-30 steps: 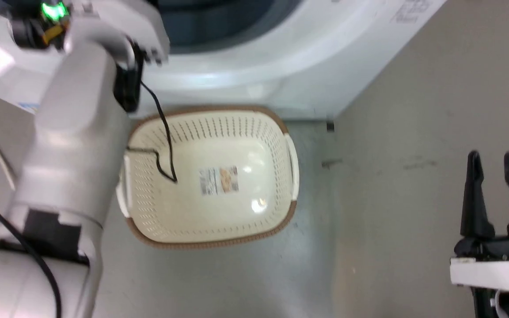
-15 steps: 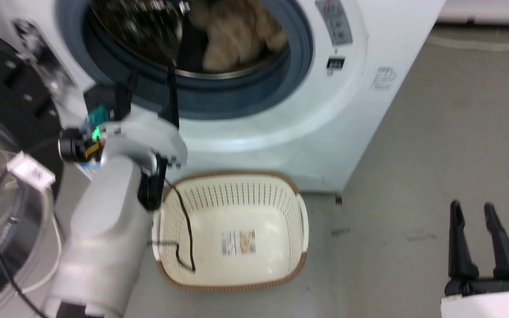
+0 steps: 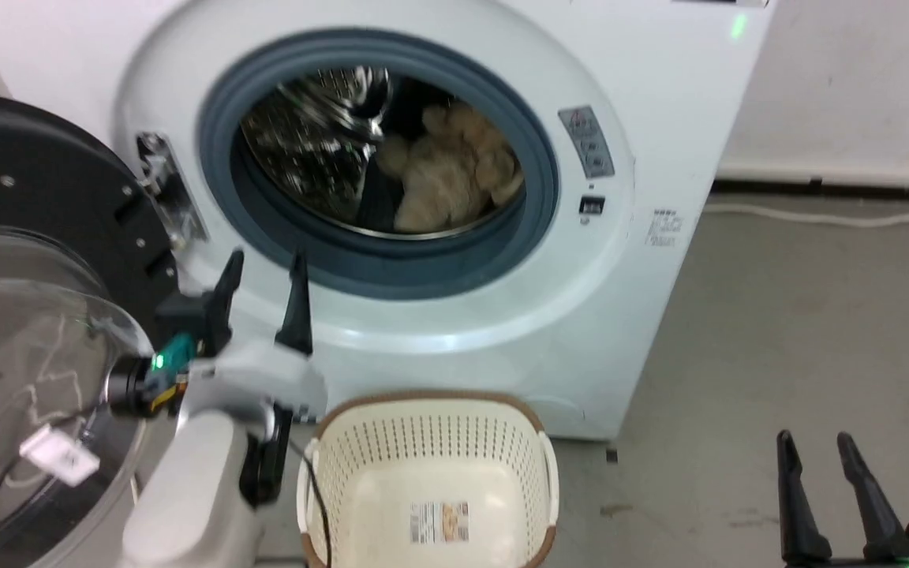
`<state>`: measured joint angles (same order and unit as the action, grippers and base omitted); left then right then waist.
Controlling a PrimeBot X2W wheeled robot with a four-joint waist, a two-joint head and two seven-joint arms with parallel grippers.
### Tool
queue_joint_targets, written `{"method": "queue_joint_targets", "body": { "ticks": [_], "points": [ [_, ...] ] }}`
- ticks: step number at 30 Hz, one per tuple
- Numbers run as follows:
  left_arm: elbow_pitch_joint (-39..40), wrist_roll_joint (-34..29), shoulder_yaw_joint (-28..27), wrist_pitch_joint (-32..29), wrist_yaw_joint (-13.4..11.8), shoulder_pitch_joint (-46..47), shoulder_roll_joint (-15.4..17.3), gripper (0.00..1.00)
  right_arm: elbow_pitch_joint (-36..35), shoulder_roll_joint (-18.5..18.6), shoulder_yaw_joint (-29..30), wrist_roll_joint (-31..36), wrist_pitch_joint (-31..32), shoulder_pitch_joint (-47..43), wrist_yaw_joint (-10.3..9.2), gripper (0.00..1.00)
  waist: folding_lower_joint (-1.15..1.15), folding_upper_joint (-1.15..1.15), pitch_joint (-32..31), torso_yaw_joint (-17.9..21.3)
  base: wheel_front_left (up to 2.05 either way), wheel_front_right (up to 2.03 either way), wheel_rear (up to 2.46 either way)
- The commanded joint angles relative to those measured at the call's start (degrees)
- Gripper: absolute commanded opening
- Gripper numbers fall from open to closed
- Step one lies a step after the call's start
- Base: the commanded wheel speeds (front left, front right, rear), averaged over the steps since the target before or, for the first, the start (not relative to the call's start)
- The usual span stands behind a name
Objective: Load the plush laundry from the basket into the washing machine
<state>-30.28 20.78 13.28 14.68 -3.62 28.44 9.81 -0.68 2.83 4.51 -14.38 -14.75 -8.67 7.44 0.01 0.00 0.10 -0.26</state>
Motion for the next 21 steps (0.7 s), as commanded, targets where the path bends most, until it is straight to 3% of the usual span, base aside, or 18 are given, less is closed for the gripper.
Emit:
{"method": "queue_joint_targets", "body": {
  "ticks": [1,21],
  "points": [
    [1.4,-0.1,0.0,0.1,-0.3,-1.9,0.5,1.00,0.1,0.0,-0.1,0.4,-0.1,-1.0,0.05,1.00,-0.01,0.00,-1.4,-0.3,0.00,0.00,0.00],
    [19.6,2.2,0.6,-5.5,-2.3,-21.5,4.4,1.00,0.3,0.0,-1.4,2.6,2.3,-2.3,0.05,1.00,-0.01,0.00,-5.0,-0.5,0.00,0.00,0.00]
  ]
}}
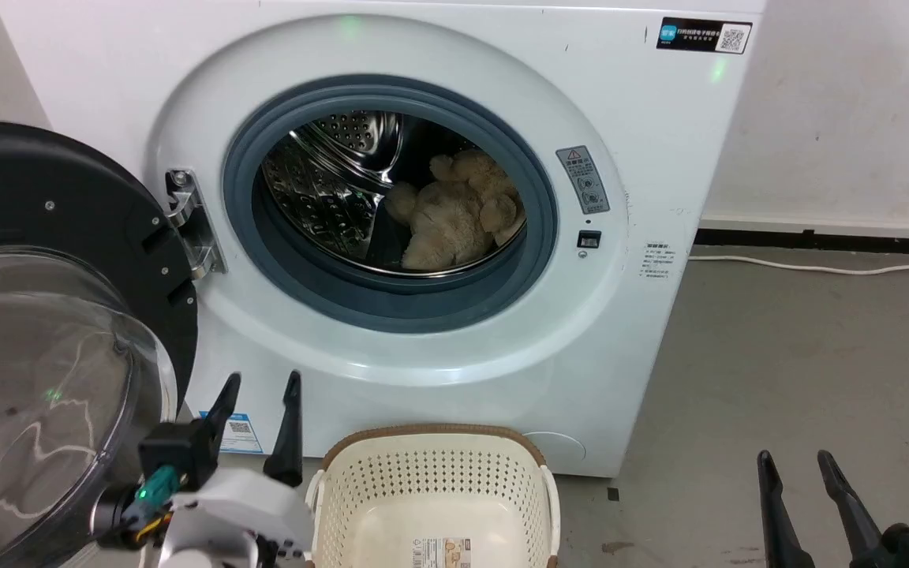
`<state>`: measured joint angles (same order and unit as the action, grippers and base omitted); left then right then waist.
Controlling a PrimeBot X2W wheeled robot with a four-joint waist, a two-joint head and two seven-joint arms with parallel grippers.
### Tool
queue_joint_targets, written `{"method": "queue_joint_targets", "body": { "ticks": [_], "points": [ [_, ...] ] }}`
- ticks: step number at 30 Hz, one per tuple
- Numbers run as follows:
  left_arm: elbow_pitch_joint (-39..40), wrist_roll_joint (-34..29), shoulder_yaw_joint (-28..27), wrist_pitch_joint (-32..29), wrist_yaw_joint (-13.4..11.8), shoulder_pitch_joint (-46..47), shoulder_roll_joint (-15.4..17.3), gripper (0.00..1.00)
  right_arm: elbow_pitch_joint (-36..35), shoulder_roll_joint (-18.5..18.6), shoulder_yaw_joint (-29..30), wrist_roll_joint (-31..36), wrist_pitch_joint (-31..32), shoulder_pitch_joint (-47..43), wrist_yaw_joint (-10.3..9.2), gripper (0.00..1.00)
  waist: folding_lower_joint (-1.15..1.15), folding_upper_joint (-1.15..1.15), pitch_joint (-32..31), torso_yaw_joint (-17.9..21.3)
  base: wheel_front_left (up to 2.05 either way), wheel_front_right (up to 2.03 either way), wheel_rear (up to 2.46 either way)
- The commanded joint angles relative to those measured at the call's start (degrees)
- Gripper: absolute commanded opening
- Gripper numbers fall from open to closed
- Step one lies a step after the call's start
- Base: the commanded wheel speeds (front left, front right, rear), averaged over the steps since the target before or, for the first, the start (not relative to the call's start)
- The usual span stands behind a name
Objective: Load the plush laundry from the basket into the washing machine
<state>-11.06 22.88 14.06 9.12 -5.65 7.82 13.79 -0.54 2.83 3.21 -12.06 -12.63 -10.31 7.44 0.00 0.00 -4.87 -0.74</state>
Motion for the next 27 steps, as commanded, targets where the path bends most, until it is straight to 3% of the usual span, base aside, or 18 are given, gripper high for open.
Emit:
{"method": "queue_joint_targets", "body": {
  "ticks": [1,13,27],
  "points": [
    [0.9,0.3,-0.4,0.0,-0.5,-1.7,0.6,1.00,0.2,0.0,-0.1,0.3,0.2,-0.7,0.05,1.00,0.00,0.00,-0.1,0.0,0.00,0.00,0.00],
    [6.6,1.0,-0.8,-0.7,-2.8,-9.0,1.4,1.00,0.7,0.0,-0.3,0.2,0.3,-1.4,0.05,1.00,0.00,0.00,-0.6,-0.3,0.00,0.00,0.00],
    [8.8,1.6,0.4,-1.1,-3.2,-11.7,1.2,1.00,1.4,0.0,-0.8,-0.4,0.2,-1.7,0.05,1.00,0.00,0.00,-0.9,0.0,0.00,0.00,0.00]
  ]
}}
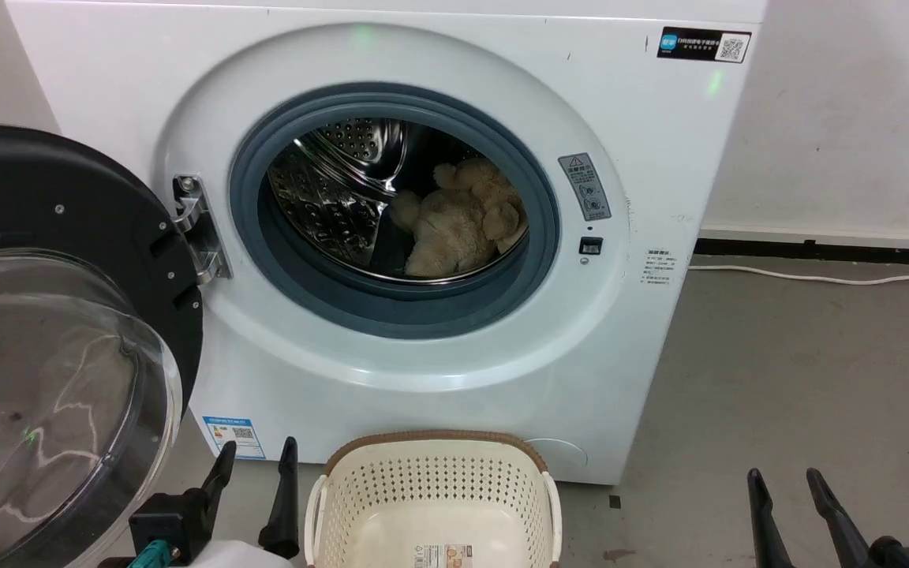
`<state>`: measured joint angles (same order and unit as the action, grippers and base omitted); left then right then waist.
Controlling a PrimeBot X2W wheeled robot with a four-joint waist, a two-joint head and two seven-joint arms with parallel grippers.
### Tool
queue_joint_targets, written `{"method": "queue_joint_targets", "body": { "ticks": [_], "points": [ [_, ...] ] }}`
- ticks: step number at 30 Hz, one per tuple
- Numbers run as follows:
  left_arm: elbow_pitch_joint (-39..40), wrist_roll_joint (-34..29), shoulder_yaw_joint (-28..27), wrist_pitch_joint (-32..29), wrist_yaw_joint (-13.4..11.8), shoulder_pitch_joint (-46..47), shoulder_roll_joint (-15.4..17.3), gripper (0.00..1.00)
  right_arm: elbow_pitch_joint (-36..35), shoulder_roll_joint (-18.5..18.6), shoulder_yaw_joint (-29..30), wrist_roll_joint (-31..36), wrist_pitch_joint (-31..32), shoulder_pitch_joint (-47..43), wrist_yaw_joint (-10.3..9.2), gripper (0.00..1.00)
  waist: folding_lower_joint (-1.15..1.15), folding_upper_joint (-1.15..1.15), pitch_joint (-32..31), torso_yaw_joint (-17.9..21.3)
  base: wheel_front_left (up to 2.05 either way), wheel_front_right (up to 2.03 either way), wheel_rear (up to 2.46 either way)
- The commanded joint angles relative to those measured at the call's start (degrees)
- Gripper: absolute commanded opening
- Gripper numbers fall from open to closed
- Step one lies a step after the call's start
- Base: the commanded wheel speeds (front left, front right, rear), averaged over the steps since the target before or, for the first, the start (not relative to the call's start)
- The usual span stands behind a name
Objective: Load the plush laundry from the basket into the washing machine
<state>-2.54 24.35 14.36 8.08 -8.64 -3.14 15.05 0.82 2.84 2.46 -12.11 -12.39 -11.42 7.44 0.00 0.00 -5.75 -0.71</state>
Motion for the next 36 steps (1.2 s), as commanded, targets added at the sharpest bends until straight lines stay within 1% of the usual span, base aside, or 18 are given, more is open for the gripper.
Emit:
{"method": "queue_joint_targets", "body": {
  "ticks": [1,9,19,26,27,36],
  "points": [
    [0.3,0.2,0.1,-0.1,-0.3,-0.9,-0.2,1.00,0.1,0.0,-0.1,-0.3,0.0,-0.5,0.05,1.00,0.00,0.00,0.0,0.0,0.00,0.00,0.00],
    [0.7,0.5,0.1,-0.2,-1.0,-1.0,-0.2,1.00,0.2,0.0,-0.1,-0.6,-0.1,-0.3,0.05,1.00,0.00,0.00,0.1,0.1,0.00,0.00,0.00],
    [0.8,-0.3,0.7,-0.5,-1.2,-0.6,0.9,1.00,0.5,0.0,-0.2,-0.7,-0.2,0.0,0.05,1.00,0.00,0.00,0.2,0.2,0.00,0.00,0.00],
    [0.9,0.2,0.6,-0.3,-1.4,-0.3,0.8,1.00,0.8,0.0,-0.3,-0.8,-0.3,0.1,0.05,1.00,0.00,0.00,0.1,0.2,0.00,0.00,0.00],
    [0.6,0.0,0.5,-0.5,-1.3,-0.4,0.5,0.00,0.7,0.0,-0.3,-0.6,-0.1,0.0,0.00,0.00,-0.01,0.00,0.1,0.2,0.00,0.00,0.00],
    [0.6,-1.1,-0.1,-0.8,-0.8,-0.3,-0.1,0.00,0.6,0.0,-0.3,0.0,0.5,0.5,0.00,0.00,-0.01,0.00,0.4,0.2,0.00,0.00,0.00]
  ]
}}
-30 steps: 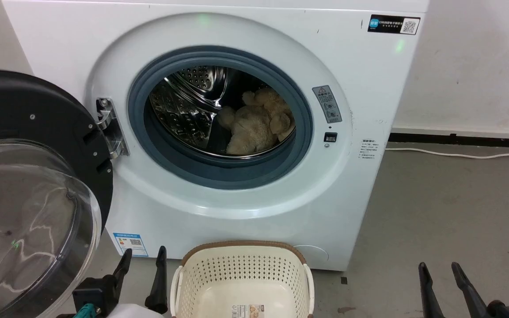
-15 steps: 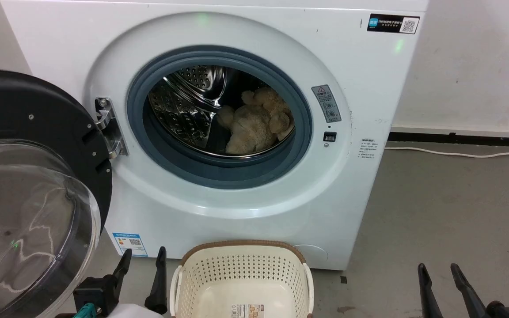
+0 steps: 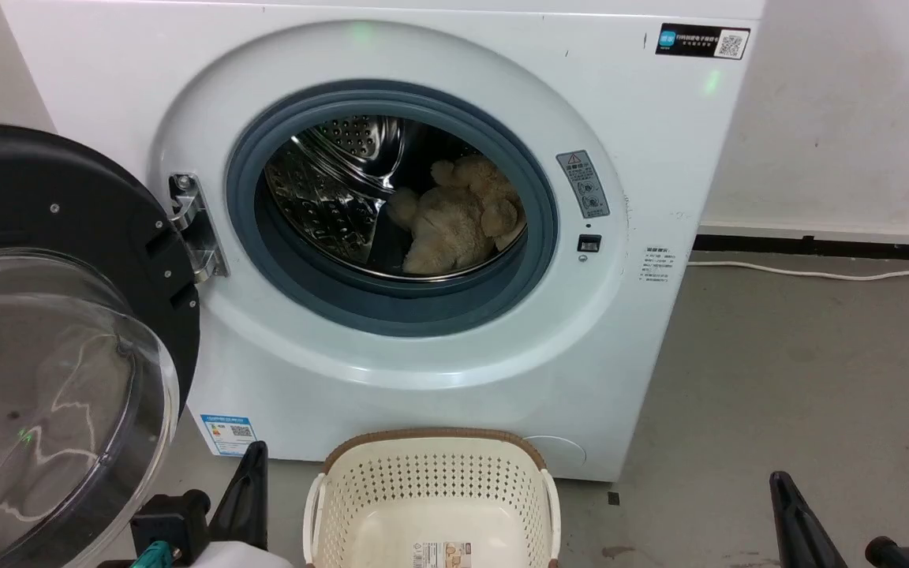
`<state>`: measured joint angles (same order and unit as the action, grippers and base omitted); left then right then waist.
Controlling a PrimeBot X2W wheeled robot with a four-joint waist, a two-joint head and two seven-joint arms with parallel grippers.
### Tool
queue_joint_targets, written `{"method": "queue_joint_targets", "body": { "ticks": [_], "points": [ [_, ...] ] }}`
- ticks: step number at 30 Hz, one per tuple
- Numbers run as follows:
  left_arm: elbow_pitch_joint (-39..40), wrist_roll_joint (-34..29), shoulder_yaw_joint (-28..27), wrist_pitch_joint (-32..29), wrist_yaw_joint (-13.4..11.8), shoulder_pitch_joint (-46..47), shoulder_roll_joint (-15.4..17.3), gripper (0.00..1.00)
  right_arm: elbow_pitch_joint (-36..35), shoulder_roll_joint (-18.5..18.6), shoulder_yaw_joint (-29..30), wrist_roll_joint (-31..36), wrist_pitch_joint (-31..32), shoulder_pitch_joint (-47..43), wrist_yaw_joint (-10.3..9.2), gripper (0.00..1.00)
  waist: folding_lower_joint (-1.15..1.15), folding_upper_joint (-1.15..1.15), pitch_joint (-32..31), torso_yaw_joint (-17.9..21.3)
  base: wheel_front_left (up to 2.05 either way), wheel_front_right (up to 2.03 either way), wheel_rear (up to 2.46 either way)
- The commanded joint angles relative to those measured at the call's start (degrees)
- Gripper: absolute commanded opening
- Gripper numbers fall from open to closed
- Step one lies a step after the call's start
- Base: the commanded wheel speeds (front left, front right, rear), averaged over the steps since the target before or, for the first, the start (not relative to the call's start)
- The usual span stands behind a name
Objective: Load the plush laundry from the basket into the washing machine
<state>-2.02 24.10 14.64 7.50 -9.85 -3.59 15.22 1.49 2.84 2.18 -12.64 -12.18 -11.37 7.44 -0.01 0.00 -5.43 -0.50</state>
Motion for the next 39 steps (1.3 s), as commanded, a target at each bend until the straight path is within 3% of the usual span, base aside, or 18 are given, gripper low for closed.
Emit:
{"method": "queue_joint_targets", "body": {
  "ticks": [1,39],
  "points": [
    [0.1,-1.0,-0.5,-0.3,0.4,0.2,-0.4,0.00,-0.1,0.0,-0.1,0.6,0.4,0.6,0.00,0.00,0.00,0.00,0.1,0.0,0.00,0.00,0.00],
    [0.7,-8.2,-4.9,-2.5,3.4,1.2,-4.1,0.00,-0.5,0.0,-0.7,4.4,4.0,3.9,0.02,0.00,0.00,0.00,1.8,0.2,0.00,0.00,0.00]
  ]
}}
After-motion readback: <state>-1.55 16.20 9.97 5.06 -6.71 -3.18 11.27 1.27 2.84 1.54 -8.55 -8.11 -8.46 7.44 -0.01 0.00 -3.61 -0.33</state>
